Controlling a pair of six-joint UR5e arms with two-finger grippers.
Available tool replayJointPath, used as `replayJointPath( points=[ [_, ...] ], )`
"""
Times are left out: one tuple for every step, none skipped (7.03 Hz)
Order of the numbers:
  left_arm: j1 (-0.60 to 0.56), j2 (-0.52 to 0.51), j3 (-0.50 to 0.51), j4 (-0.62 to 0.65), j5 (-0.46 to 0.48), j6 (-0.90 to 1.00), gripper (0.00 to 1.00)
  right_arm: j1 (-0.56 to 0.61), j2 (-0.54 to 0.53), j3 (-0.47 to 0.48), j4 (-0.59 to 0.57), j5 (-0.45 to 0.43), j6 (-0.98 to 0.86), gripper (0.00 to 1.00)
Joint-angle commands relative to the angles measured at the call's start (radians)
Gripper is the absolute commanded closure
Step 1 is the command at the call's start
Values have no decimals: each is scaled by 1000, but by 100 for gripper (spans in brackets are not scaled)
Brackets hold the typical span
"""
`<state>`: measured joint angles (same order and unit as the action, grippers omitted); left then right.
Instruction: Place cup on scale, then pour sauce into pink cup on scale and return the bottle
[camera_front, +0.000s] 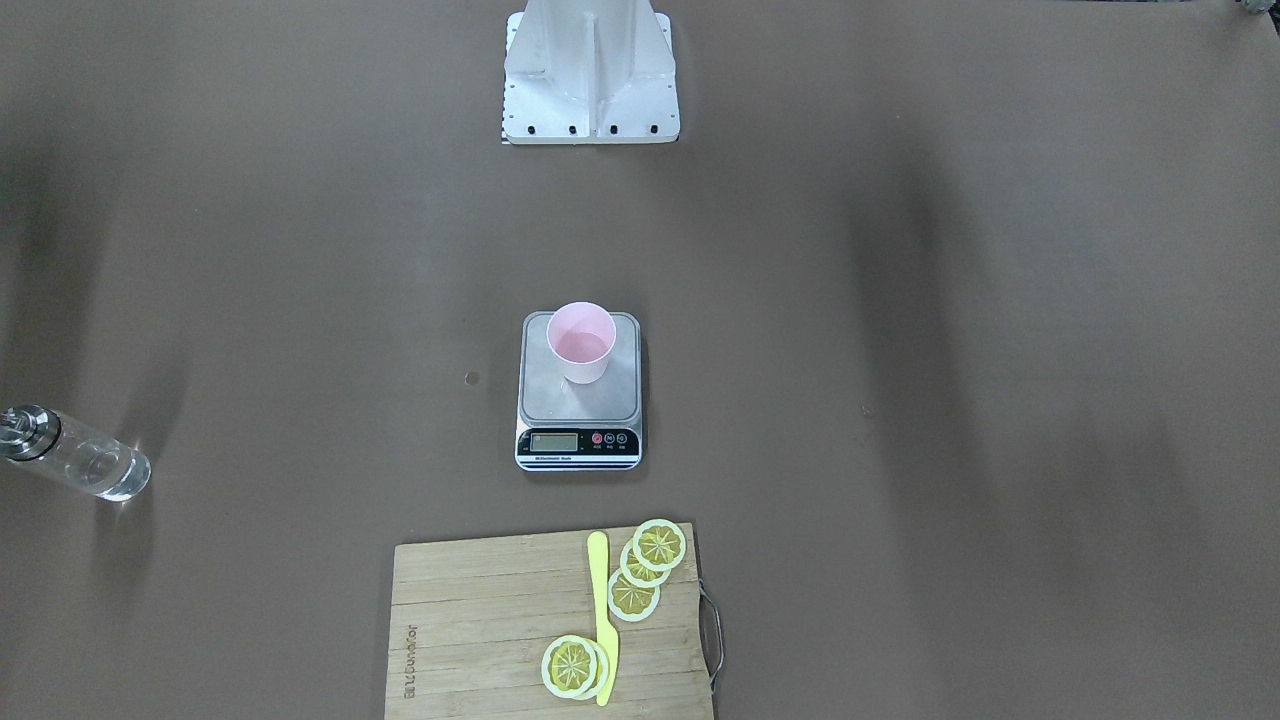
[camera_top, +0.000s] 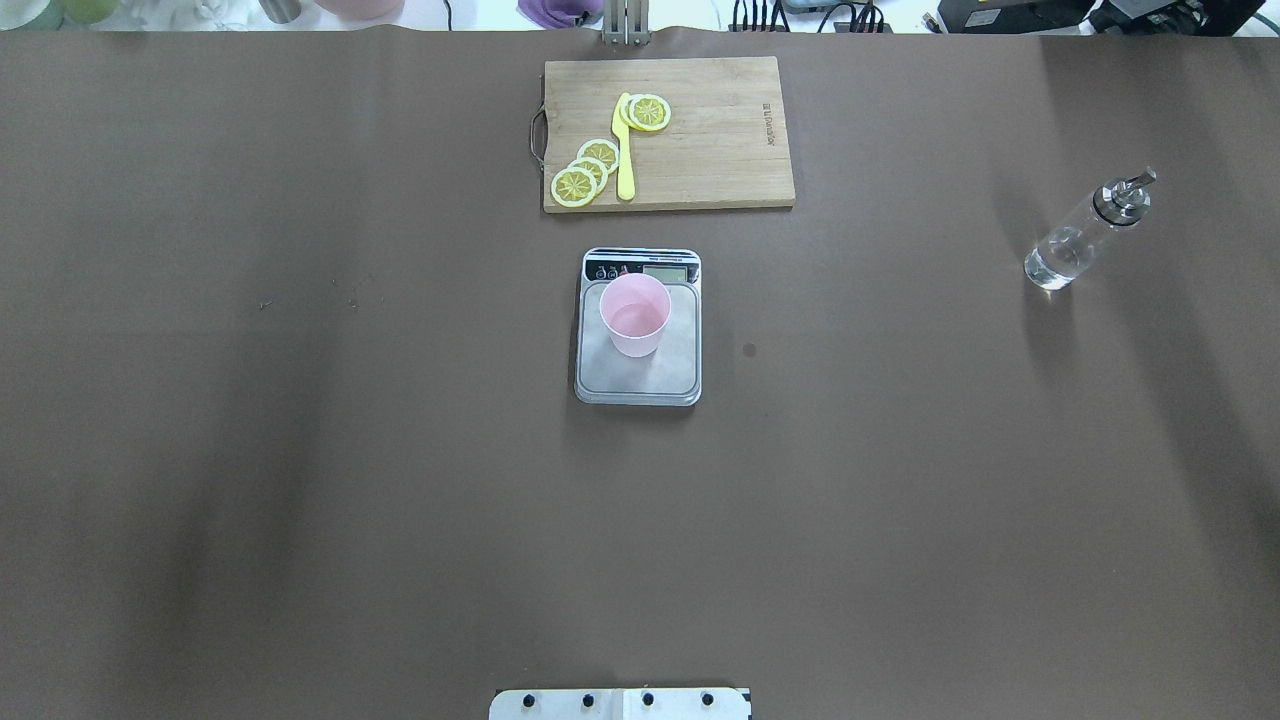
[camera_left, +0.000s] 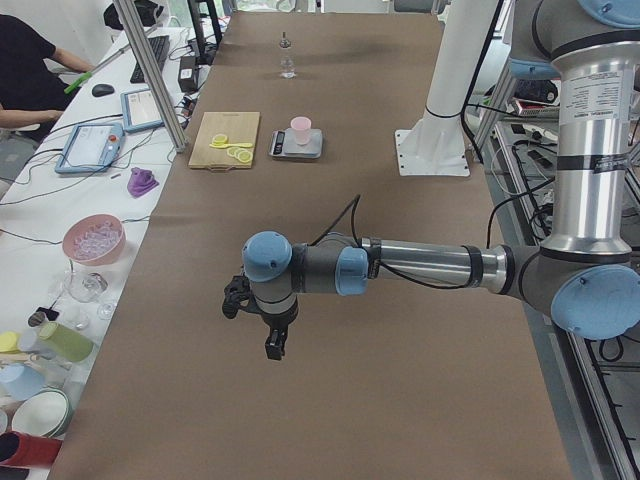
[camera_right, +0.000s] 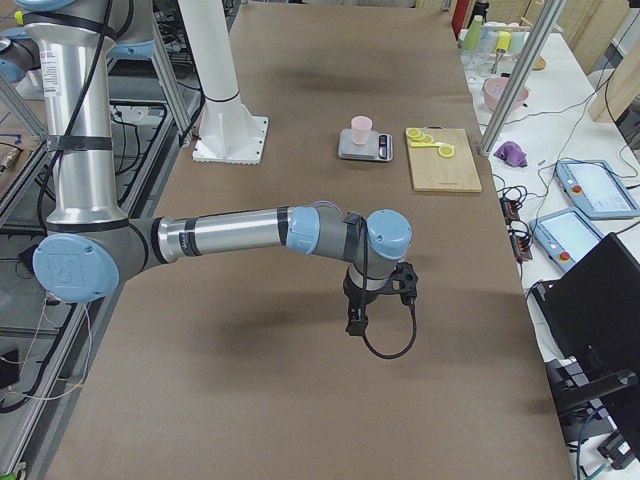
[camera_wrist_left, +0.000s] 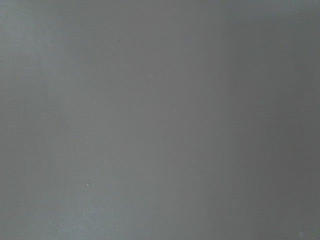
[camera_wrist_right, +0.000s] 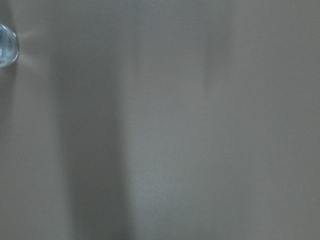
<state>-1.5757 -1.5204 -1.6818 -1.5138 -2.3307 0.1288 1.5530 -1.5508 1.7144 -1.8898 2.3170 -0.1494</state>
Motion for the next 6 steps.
replayJointPath(
  points=[
    [-9,3,-3,9,2,-1,2,1,0,-1,0,13,2,0],
    [-21,6,-3,9,2,-1,2,2,0,1,1,15,4,0],
    [-21,5,-1,10,2,-1,2,2,0,-1,0,15,4,0],
    [-21,5,-1,9,2,-1,2,4,0,-1,0,16,4,0],
    [-21,5,-1,9,2,-1,2,9,0,1,0,16,4,0],
    [-21,5,2,9,2,-1,2,10,1,1,1,16,4,0]
  ],
)
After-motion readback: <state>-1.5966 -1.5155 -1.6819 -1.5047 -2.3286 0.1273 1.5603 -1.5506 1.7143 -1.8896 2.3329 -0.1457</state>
